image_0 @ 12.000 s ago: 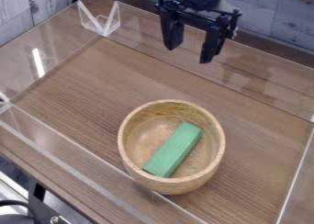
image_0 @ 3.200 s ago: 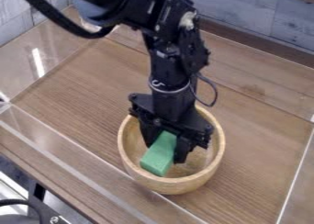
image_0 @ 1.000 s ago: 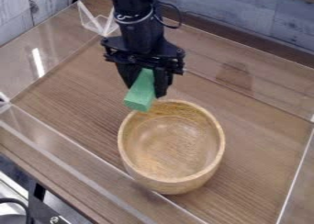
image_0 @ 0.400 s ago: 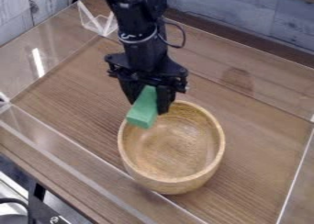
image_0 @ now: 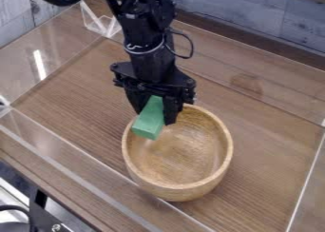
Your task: Move green stick from inside the wooden bowl to the table next to it
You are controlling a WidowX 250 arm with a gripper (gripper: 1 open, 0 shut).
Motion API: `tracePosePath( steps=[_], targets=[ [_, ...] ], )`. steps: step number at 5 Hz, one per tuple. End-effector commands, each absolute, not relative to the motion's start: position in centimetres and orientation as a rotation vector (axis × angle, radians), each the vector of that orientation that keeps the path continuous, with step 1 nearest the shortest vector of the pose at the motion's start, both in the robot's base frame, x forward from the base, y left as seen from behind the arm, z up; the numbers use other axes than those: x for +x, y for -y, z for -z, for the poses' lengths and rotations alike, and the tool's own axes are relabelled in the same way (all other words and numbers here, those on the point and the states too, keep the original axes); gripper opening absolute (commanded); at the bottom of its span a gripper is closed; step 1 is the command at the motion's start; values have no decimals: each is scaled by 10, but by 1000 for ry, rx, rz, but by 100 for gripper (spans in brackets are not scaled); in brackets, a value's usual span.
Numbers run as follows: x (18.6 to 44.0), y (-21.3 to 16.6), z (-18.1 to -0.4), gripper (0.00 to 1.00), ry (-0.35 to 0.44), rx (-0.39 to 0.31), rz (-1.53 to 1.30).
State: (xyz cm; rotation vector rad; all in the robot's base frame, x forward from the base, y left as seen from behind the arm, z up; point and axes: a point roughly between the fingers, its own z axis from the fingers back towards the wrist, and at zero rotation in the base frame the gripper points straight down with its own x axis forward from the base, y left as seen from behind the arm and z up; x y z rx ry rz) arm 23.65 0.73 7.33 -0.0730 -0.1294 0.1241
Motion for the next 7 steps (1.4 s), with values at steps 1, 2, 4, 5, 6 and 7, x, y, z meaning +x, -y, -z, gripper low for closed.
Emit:
tracePosePath(
  steps=[1,2,4,5,6,7],
  targets=[
    [239,-26,-79,0,159,-54,-127],
    [237,-46,-77,0,156,-35,-137],
    [227,-103,-69,0,158,-4,-113],
    [222,-123,-65,0,158,1,-98],
    [222,-127,-57,0,152,4,-102],
    [222,-129,-49,0,147,5,-104]
  ],
)
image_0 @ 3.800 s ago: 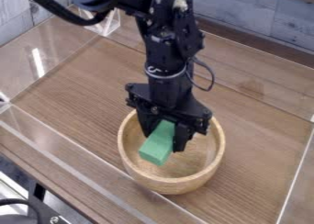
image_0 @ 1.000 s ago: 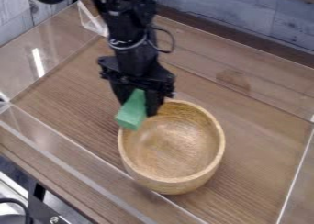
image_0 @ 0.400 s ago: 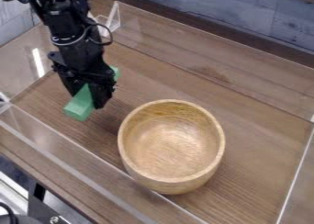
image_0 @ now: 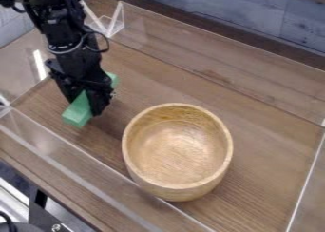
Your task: Move green stick from inside the wooden bowl to the table next to it
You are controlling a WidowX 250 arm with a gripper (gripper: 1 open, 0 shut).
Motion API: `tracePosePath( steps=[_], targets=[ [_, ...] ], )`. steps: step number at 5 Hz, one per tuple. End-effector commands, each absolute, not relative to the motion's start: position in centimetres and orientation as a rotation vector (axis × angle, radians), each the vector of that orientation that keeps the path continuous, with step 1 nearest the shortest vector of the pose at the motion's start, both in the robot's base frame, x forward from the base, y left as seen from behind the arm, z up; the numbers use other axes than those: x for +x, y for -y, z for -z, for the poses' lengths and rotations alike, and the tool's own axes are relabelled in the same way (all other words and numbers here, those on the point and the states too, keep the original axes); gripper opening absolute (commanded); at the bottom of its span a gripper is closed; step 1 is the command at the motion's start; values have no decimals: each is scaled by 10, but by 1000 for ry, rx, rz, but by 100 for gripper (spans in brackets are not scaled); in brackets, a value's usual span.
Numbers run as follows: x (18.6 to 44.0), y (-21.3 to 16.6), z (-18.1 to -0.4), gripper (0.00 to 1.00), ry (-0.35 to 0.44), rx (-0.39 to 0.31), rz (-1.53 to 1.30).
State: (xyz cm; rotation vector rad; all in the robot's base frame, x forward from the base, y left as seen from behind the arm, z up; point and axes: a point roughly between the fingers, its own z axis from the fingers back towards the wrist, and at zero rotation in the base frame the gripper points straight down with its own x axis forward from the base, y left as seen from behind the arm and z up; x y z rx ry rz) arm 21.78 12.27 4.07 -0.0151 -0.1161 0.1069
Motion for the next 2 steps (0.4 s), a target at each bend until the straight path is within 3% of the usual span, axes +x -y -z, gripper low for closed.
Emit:
tracePosePath(
  steps=[1,2],
  targets=[
    [221,-128,-45,0,141,5,-106],
    [220,-126,-43,0,134,4,-108]
  ],
)
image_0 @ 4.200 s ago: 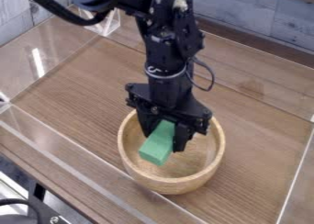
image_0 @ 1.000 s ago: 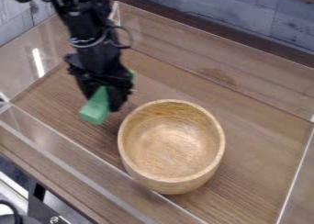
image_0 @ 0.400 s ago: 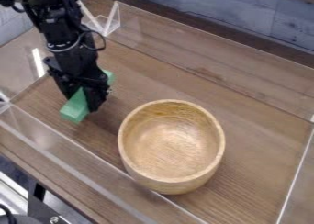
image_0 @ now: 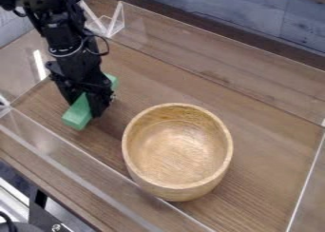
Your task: Move green stick from inside the wooden bowl to the table next to it
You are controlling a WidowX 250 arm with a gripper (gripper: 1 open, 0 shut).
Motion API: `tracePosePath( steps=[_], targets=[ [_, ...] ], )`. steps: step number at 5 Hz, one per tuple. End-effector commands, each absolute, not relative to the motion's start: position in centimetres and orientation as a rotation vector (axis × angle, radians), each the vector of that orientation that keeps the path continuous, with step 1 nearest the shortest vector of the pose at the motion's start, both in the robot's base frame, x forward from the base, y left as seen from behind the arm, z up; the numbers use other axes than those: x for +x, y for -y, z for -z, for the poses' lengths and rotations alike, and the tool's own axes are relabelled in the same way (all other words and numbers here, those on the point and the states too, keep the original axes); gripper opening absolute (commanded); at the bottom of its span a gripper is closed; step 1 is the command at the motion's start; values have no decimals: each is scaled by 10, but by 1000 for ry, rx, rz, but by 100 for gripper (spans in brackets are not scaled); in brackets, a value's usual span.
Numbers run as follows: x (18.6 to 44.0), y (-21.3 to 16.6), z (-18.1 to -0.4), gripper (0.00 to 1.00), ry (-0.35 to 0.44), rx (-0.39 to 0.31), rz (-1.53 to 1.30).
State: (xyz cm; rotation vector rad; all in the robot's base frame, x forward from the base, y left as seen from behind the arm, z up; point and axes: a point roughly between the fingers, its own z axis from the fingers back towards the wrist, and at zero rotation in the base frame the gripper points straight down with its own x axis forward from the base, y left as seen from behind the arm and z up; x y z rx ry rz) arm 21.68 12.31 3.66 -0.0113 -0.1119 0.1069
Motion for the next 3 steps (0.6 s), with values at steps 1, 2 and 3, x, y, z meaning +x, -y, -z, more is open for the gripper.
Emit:
tracePosePath(
  steps=[1,2,3],
  targets=[
    [219,-125,-41,0,128,2,-111],
    [219,-124,-40,0,123,1,-115],
    [218,-123,-39,0,118,0,-119]
  ],
)
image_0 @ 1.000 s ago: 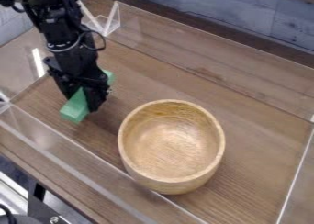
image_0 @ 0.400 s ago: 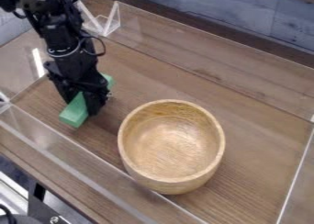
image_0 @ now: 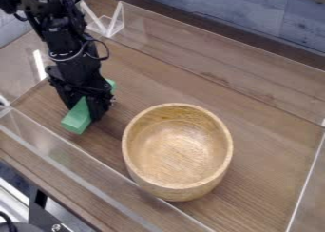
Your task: Move green stick from inside the wooden bowl to the table next to it
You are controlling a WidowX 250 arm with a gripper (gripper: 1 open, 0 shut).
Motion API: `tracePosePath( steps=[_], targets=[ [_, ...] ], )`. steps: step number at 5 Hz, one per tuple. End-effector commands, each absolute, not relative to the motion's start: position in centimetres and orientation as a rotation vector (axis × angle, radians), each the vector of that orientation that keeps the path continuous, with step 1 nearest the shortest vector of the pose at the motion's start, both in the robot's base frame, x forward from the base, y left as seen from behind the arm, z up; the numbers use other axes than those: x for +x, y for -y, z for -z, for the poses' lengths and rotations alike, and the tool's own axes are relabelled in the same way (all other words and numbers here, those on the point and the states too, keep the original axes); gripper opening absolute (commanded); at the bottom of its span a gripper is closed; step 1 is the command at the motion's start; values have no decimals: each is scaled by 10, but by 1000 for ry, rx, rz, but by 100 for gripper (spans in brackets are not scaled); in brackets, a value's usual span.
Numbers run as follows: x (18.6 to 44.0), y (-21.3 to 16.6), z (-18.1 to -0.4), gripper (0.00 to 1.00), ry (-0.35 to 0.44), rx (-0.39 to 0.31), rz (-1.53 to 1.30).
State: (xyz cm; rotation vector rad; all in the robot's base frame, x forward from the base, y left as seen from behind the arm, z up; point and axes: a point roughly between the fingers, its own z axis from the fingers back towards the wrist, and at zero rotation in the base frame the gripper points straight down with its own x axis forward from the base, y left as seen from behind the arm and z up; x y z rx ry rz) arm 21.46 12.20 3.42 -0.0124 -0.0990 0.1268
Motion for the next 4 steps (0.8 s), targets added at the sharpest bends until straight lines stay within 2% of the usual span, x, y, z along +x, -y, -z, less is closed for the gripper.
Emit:
tracePosePath(
  steps=[1,4],
  targets=[
    [218,-122,-39,0,113,-2,-124],
    [218,-119,-41,0,101,-7,-139]
  ],
)
